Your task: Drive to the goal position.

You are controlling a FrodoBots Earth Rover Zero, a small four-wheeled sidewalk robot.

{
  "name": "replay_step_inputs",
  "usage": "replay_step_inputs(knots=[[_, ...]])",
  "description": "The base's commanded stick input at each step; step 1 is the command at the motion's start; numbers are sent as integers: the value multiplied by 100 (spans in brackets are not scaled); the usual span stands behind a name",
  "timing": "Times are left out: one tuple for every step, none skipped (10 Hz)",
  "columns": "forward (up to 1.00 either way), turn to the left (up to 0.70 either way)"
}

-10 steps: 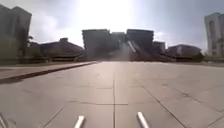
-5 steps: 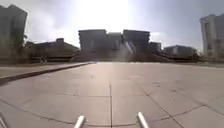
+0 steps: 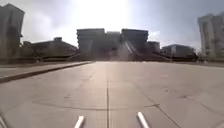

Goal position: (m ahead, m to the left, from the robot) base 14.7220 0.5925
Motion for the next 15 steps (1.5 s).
replay_step_inputs(knots=[[100, 0], [100, 0], [100, 0], [100, 0], [100, 0], [100, 0], [100, 0], [100, 0], [100, 0], [100, 0], [100, 0], [100, 0], [100, 0], [100, 0], [100, 0]])
